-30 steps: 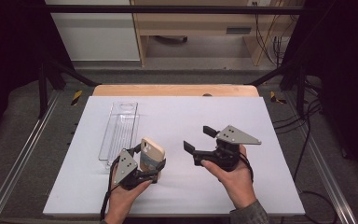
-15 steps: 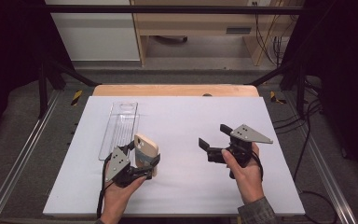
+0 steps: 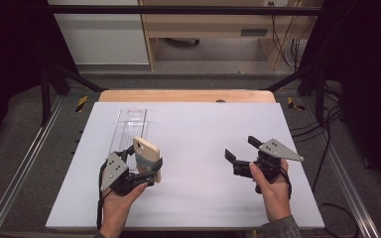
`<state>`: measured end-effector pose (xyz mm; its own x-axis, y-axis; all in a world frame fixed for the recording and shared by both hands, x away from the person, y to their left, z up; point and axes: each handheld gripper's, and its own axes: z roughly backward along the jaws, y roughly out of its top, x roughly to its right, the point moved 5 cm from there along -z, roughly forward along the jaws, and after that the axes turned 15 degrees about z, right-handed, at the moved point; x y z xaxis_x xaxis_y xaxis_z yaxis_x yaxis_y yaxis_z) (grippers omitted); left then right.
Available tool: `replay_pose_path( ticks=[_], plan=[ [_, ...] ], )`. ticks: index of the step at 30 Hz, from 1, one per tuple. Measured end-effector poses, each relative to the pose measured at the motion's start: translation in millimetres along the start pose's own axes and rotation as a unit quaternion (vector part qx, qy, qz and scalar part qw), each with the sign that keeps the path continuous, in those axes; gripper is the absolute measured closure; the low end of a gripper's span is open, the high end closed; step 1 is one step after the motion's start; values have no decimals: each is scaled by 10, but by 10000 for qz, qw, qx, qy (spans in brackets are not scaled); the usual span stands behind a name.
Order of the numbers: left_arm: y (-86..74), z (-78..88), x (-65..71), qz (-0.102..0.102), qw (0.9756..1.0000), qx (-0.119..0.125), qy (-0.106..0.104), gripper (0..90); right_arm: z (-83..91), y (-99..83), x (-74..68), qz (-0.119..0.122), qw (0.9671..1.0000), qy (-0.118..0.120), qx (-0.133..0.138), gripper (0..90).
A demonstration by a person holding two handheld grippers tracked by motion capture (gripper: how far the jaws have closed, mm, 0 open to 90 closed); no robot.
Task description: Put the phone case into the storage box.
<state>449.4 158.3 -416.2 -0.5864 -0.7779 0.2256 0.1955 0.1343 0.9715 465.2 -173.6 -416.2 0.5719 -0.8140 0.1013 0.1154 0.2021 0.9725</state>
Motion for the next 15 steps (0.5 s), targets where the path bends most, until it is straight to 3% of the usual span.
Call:
replay_pose_path(
  ticks=[2, 7, 15],
  plan=[
    [38, 24, -21, 67, 10000, 65, 11, 115, 44, -60, 47, 36, 9999, -150, 61, 61],
    [86, 42, -10, 36, 9999, 100, 33, 115, 86, -175, 84, -23, 9997, -225, 67, 63],
    [194, 58, 18, 169, 9997, 188, -34, 115, 187, -398, 148, -191, 9993, -322, 19, 59]
  ],
)
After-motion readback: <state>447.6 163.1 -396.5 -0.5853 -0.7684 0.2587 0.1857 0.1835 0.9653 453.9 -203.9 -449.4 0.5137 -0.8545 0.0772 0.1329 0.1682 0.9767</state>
